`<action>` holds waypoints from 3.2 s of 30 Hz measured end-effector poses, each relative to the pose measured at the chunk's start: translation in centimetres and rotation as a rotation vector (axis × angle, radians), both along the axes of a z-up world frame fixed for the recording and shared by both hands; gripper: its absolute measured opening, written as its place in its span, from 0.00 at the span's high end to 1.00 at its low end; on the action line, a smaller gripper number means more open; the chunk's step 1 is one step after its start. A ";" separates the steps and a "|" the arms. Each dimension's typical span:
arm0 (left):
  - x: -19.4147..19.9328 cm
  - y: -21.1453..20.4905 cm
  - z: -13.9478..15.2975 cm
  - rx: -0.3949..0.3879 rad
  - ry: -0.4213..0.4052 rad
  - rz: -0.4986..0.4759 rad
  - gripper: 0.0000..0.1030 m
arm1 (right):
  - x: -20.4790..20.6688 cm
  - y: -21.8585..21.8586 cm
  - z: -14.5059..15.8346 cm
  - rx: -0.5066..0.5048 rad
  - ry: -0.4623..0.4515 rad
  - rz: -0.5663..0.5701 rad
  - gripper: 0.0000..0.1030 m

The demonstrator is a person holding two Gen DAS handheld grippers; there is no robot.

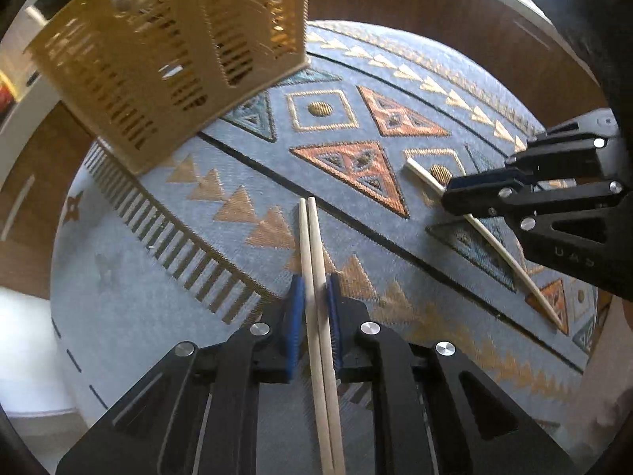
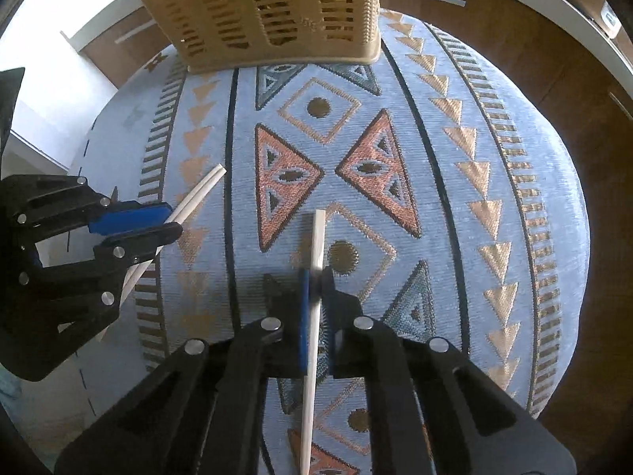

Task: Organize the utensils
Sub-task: 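Lift the held chopsticks with both tools and carry them over the caddy, then lower the chopsticks into the caddy and open both tools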

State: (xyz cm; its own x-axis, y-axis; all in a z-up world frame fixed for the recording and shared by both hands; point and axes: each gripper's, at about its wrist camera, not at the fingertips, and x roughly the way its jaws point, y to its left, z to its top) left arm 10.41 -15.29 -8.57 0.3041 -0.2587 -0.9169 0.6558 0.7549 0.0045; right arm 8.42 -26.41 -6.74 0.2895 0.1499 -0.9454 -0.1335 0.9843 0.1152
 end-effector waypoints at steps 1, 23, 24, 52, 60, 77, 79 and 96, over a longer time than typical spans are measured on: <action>-0.1 0.2 0.0 -0.018 -0.006 0.005 0.90 | -0.1 0.0 0.0 -0.002 -0.009 0.004 0.96; -4.5 4.4 6.7 -0.343 -0.328 0.080 0.91 | -6.9 0.2 6.1 0.156 -0.359 0.080 0.96; -4.8 4.9 7.7 -0.388 -0.364 0.094 0.91 | -7.6 0.2 6.9 0.187 -0.408 0.087 0.96; 1.3 12.4 16.3 -0.802 -0.599 0.345 0.91 | 1.8 2.2 8.7 0.269 -0.258 0.130 0.80; 0.5 12.2 15.8 -0.771 -0.608 0.313 0.91 | 4.9 5.8 2.6 0.116 0.010 0.186 0.76; 1.2 12.8 14.6 -0.763 -0.600 0.315 0.91 | 5.1 10.4 0.0 -0.132 -0.027 0.268 0.96; 1.3 13.1 15.2 -0.772 -0.625 0.320 0.91 | 4.7 10.6 1.5 -0.065 -0.074 0.285 0.96; 6.0 10.5 20.4 -0.865 -0.923 0.426 0.90 | 7.5 2.9 19.2 0.281 -0.947 -0.026 0.96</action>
State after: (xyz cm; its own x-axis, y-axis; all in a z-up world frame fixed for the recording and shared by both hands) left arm 16.38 -4.76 11.83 0.9221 -0.3793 0.0771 0.3857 0.8839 -0.2645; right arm 15.88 -23.50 12.45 0.9145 0.3164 -0.2522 -0.2701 0.9415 0.2018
